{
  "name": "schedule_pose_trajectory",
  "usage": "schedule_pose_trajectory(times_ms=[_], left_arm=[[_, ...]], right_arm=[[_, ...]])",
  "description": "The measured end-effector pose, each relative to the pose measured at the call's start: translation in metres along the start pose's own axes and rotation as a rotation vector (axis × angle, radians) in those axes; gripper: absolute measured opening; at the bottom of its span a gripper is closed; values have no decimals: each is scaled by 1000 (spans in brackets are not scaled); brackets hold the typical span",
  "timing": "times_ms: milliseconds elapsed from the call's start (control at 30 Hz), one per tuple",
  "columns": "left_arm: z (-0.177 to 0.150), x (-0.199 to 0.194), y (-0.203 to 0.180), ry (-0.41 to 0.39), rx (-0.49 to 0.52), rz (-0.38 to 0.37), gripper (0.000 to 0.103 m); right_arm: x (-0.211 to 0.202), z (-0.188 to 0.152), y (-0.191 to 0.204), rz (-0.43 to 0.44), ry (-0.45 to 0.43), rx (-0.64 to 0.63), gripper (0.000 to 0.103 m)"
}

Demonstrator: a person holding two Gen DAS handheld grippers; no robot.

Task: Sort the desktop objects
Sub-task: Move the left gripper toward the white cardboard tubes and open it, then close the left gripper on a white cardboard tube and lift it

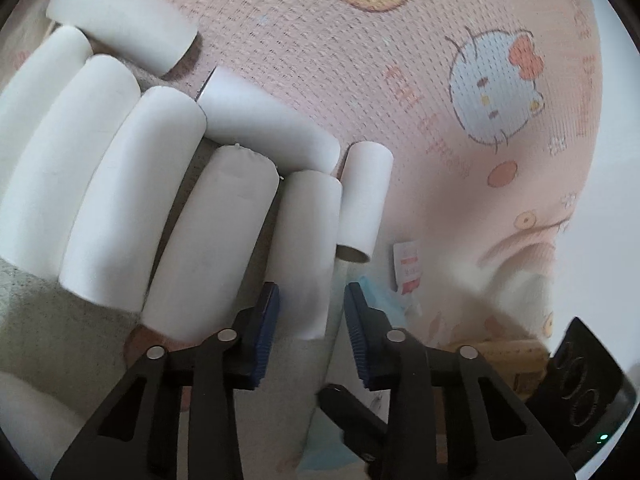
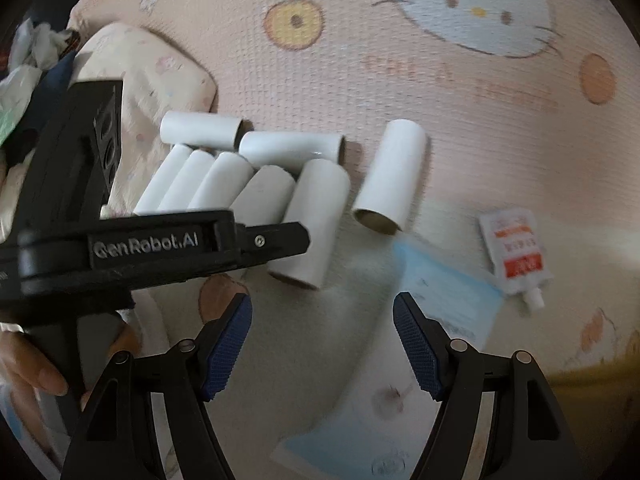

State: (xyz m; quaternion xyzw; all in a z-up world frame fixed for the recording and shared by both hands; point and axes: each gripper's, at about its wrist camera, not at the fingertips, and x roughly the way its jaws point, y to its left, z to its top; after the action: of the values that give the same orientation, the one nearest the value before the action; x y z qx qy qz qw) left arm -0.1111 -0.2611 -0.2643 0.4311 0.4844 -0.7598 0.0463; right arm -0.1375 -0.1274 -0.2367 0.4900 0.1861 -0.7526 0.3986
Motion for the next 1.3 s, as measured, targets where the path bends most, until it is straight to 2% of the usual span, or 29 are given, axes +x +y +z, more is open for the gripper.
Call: schedule_pose_trajectory(times_ms=[100,200,467,567,600,633,733,767,967,1133,1300], left_arm=[[4,3,5,19,-33,-31,37],[6,3,5,17,-40,-56,41],[4,9,-4,21,8,-41,41],[2,11,-7,34,35,-16,38],[2,11,-7,33,39,-12,38],[2,11,-6,34,38,-17,38],[1,10,-3,45,20,-54,38],[0,8,-3,44,22,-62,38],[-17,-2,-16,25,88,-102,38],[-40,-17,-36,22,222,-125,38],[-67,-25,-50,9,277,-177,38]], right_arm=[[14,5,-1,1,10,-11,69],[21,10,-5,14,17,12,60],[37,16,-15,117,43,86,55],[46,15,-16,155,59,95,52],[49,14,-16,143,68,99,43],[53,13,-17,138,85,108,40],[51,8,-19,137,75,130,39],[49,8,-18,103,67,173,39],[23,10,-20,85,13,152,39],[-2,-3,-18,44,-14,113,39],[-34,-25,-20,1,-50,137,39]])
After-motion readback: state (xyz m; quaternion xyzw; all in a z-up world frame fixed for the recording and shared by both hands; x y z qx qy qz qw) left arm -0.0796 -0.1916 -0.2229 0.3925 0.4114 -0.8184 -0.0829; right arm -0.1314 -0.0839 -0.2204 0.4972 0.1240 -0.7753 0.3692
